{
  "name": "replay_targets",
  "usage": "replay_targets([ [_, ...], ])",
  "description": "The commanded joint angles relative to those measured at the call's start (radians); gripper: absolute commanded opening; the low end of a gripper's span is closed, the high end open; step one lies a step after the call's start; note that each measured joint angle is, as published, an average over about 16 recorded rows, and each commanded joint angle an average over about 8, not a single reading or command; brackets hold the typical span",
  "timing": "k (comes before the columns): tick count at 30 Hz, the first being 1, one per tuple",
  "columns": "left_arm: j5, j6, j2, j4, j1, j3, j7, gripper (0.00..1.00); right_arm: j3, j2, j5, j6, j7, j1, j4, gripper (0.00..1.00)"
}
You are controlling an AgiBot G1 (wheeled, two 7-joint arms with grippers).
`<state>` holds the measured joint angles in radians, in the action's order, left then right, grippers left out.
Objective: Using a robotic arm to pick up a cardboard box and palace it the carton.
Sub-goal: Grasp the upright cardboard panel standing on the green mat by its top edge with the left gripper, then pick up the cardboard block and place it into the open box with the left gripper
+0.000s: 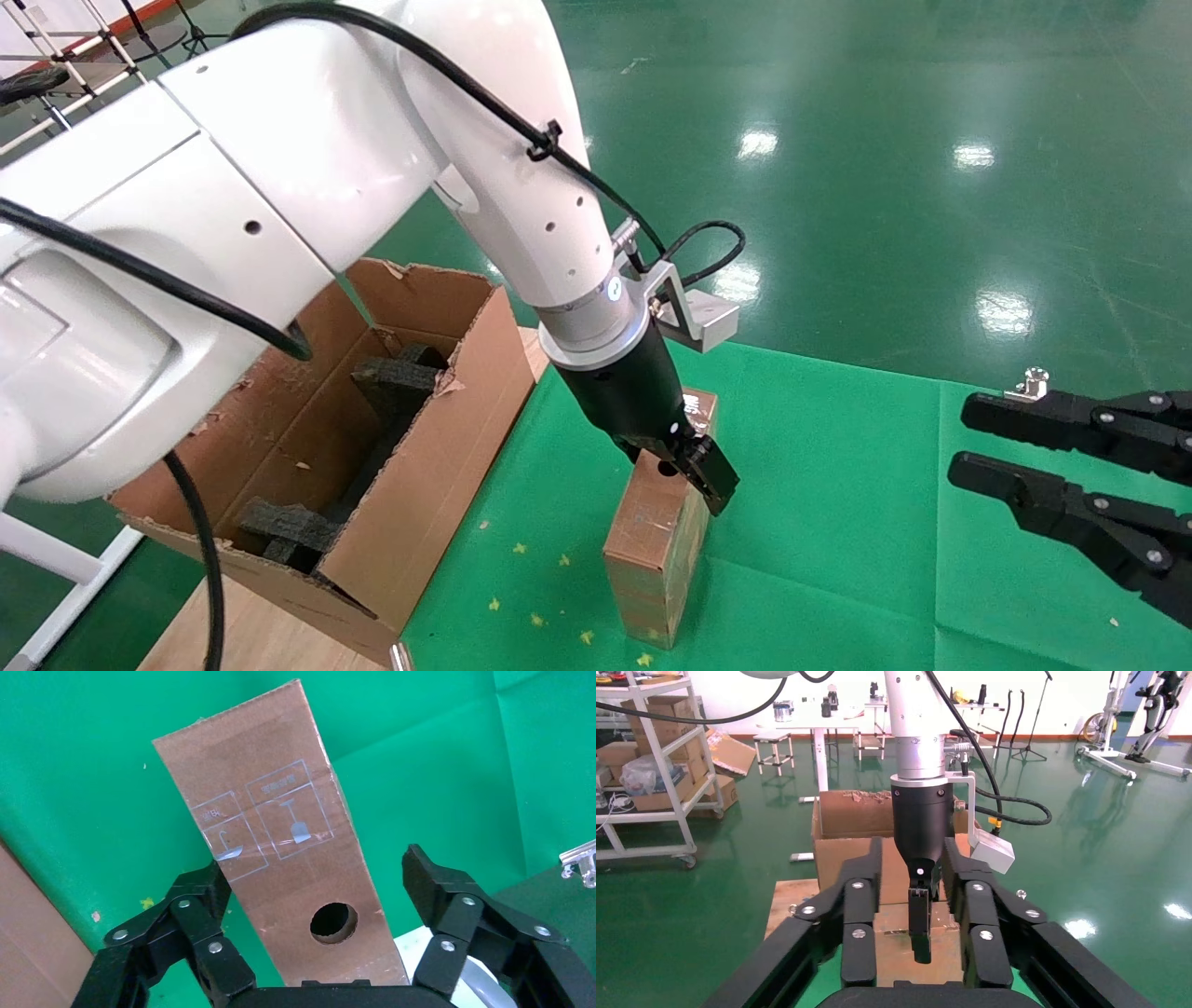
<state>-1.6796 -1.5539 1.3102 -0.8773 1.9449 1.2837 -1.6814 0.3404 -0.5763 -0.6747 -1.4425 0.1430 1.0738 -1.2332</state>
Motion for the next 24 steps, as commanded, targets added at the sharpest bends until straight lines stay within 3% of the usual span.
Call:
replay_targets([
  [1,-0.001,0.0,0.0,0.0,0.0,-0.001,0.0,0.0,0.0,0.0,0.0,0.0,0.0,0.0,0.0,1.0],
  [15,0.001,0.012,-0.029,-0.025,0.015,-0.01,0.026,0.0,0.0,0.0,0.0,0.0,0.0,0.0,0.0,1.0],
  [24,0.021,0.059,-0.236,-0.17,0.138,-0.096,0.165,0.0,0.0,0.0,0.0,0.0,0.0,0.0,0.0,1.0],
])
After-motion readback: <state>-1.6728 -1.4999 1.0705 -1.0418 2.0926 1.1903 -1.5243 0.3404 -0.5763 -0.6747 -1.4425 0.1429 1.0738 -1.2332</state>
